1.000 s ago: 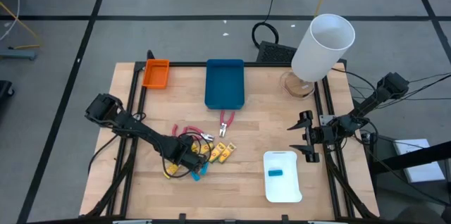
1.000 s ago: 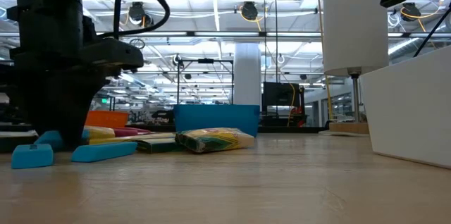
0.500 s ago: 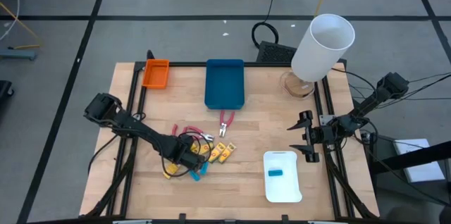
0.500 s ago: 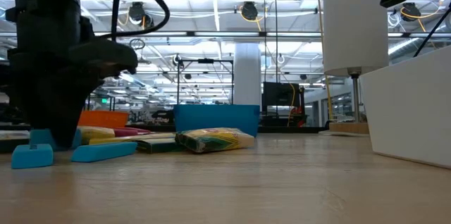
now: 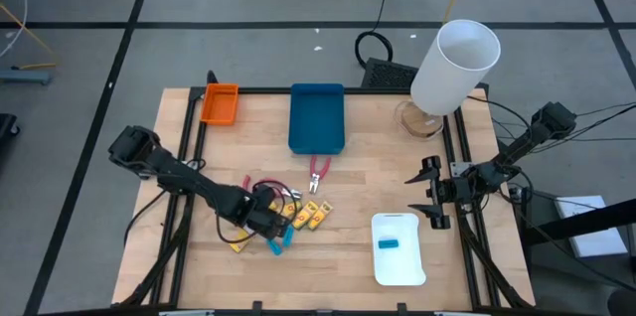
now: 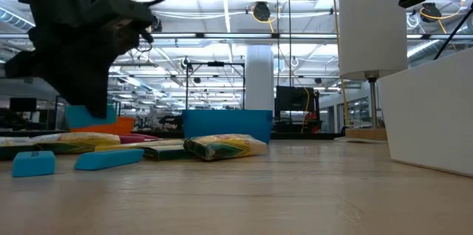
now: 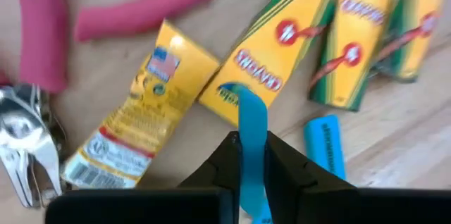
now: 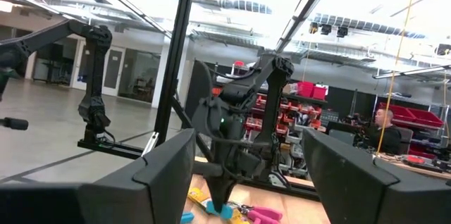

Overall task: Pick & Place School Supplies
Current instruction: Put the blue eraser into the white bin

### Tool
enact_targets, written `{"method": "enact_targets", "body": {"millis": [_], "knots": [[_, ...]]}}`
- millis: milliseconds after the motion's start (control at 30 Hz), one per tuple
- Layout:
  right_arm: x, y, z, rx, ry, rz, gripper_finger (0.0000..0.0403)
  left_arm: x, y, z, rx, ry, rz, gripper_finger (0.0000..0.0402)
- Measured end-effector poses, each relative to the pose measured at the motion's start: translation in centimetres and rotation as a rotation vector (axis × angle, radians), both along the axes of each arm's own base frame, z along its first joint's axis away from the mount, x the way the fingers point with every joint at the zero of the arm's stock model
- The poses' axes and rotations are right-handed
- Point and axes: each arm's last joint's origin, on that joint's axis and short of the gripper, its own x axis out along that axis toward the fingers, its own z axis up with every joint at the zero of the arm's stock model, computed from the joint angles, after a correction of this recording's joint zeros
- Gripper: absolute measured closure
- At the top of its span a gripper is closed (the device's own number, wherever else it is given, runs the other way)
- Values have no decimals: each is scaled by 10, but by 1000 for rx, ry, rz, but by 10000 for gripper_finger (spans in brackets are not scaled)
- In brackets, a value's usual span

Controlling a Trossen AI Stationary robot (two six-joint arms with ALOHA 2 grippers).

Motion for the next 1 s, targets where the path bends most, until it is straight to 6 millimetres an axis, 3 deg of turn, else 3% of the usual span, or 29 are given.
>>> {"method": "enact_targets", "body": {"millis": [333,667,767,1000], "knots": [[2,-1,-3,8,39,-68,152,8,4,34,245,-296,-152,369],[16,-6,-18,123,170,-156,152,49,5,72,734,-668,-528,359],[22,-11,-24,178,205,-185,152,56,11,85,850,-741,-562,366],[38,-13,-26,227,257,-223,152,66,33,93,909,-789,-566,365]]}}
